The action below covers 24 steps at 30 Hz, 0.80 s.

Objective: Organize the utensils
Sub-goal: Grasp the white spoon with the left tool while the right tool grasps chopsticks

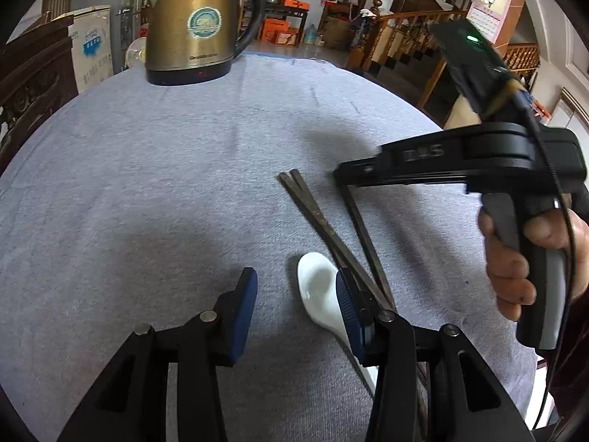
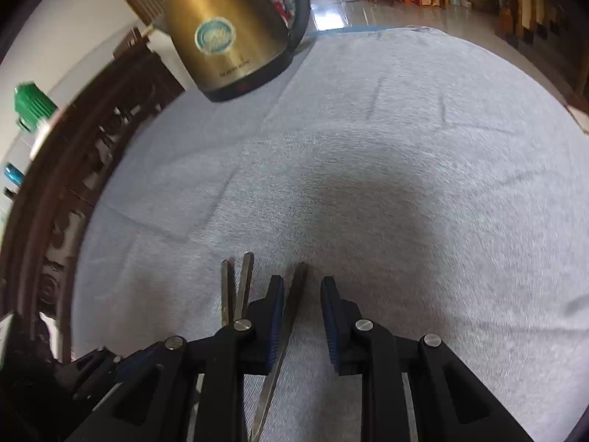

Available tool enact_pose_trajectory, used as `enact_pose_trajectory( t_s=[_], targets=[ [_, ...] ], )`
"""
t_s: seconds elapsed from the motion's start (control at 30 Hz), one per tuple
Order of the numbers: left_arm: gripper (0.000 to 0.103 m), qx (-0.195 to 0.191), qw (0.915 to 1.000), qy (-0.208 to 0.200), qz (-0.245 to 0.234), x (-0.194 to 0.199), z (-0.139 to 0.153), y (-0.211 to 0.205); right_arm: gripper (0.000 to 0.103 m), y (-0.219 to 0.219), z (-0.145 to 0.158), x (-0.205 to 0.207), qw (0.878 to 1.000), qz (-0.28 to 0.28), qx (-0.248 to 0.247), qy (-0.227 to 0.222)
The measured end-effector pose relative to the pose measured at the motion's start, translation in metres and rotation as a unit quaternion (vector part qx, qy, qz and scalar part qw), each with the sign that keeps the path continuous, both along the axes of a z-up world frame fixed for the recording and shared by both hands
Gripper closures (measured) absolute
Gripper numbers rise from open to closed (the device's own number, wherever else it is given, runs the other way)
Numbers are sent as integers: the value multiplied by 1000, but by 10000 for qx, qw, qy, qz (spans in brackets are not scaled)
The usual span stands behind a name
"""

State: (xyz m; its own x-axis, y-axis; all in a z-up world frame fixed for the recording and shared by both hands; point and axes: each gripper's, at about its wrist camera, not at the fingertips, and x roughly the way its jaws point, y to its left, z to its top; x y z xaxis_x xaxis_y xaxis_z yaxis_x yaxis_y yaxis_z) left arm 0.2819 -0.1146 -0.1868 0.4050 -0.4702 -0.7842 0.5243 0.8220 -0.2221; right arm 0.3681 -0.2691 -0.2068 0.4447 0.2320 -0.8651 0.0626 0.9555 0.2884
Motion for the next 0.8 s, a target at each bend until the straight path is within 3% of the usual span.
enact_pose_trajectory(
  t_s=[0.13, 0.27, 0.37, 0.73, 0.8],
  targets=[
    [72, -47, 10000, 55, -59, 4, -4, -4, 79, 18, -1, 9, 9976, 216, -651, 24],
    [92, -92, 9999, 102, -74, 7, -7, -5, 90, 37, -2, 9, 9887, 459, -1428, -63],
    [96, 25, 10000, -18, -64, 8, -6, -9, 92, 44, -2, 3, 9827, 594, -1743, -206],
    [102, -106, 9992, -310, 240, 3, 20, 17, 96, -10, 21, -40, 9923, -71, -785, -957],
    [102, -106, 9996, -178, 184, 2, 20, 21, 96, -21, 25, -51, 9929, -190, -601, -1007]
  ],
)
